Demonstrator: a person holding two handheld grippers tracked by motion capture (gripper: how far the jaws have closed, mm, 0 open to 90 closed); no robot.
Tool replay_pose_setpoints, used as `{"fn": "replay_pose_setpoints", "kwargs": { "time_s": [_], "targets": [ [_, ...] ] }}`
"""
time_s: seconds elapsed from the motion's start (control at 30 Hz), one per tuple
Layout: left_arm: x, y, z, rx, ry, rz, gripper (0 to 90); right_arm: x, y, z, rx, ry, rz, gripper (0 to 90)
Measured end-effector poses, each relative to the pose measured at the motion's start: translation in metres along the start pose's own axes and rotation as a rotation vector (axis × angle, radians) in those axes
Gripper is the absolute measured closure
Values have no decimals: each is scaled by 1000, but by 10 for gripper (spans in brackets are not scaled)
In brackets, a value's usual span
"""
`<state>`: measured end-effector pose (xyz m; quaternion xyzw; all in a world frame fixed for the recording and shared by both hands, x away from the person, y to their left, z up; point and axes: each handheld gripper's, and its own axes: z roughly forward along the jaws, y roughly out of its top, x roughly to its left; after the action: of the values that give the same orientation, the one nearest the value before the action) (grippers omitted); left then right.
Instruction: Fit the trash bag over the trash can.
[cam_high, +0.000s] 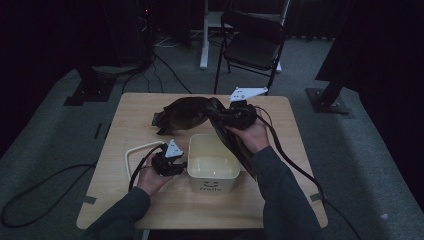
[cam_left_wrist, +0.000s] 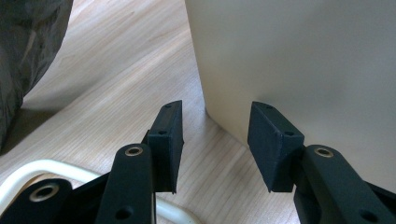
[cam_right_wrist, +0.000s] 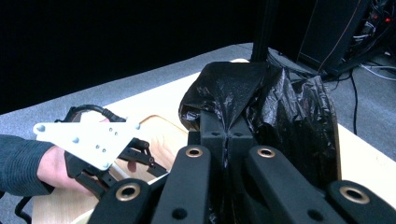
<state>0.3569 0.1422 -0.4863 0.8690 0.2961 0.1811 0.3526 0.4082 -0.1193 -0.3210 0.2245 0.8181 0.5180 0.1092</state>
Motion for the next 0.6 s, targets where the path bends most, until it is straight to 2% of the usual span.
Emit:
{"fn": "replay_pose_setpoints", "kwargs": {
  "time_s": [0.33, 0.6],
  "targets": [
    [3, -5, -3, 7, 15, -5, 558, 7, 19, 12, -12, 12, -15, 896],
    [9, -12, -12, 1, 31, -32, 558, 20, 41, 20, -29, 11, -41, 896]
  ]
}}
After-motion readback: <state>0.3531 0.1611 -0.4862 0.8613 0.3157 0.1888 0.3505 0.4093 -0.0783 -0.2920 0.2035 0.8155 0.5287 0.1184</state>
